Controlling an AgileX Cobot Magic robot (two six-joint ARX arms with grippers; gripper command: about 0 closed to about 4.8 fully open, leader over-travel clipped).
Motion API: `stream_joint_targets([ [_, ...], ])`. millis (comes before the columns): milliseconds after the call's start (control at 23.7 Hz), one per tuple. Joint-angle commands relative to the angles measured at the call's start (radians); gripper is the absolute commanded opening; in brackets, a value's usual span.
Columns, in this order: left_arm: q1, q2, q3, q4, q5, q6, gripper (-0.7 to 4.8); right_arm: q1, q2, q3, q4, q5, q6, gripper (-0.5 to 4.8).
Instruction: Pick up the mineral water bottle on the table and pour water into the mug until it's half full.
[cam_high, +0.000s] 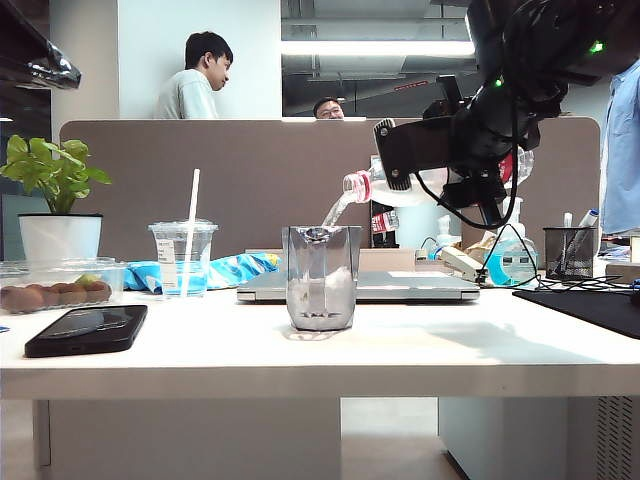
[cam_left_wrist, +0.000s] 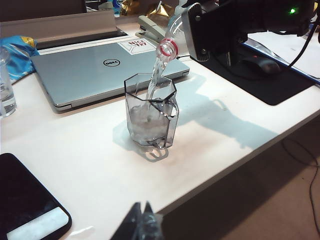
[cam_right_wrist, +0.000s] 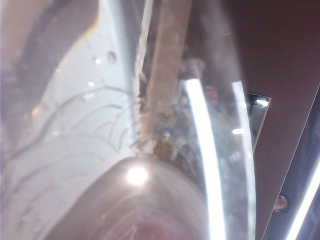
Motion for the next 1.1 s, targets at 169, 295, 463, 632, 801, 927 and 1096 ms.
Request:
stream_joint_targets([
  [169, 0.001, 0.000, 0.003, 0.012, 0.004, 0.003, -0.04, 0.003, -0.011, 0.009, 0.032, 0.002, 0.000, 2.65],
  [295, 0.001, 0.000, 0.003, 0.012, 0.004, 0.003, -0.04, 0.004, -0.011, 0.009, 0.033, 0.001, 0.000, 2.65],
  [463, 0.001, 0.000, 0.003, 0.012, 0.004, 0.003, -0.04, 0.004, -0.011, 0.009, 0.032, 0.002, 0.000, 2.65],
  [632, 0.001, 0.000, 0.003, 0.012, 0.004, 0.003, -0.04, 0.004, -0.011, 0.009, 0.032, 0.002, 0.000, 2.65],
  [801, 0.001, 0.000, 0.003, 0.012, 0.004, 0.003, -0.04, 0.011, -0.011, 0.008, 0.031, -0.001, 0.031, 2.65],
  [927, 0.001, 0.000, 0.003, 0.012, 0.004, 0.003, -0.04, 0.016, -0.011, 0.008, 0.020, -0.002, 0.135, 2.65],
  [1096, 0.001, 0.000, 0.003, 0.011, 0.004, 0.003, -0.04, 0.023, -0.011, 0.005, 0.005, -0.015, 0.359, 2.66],
])
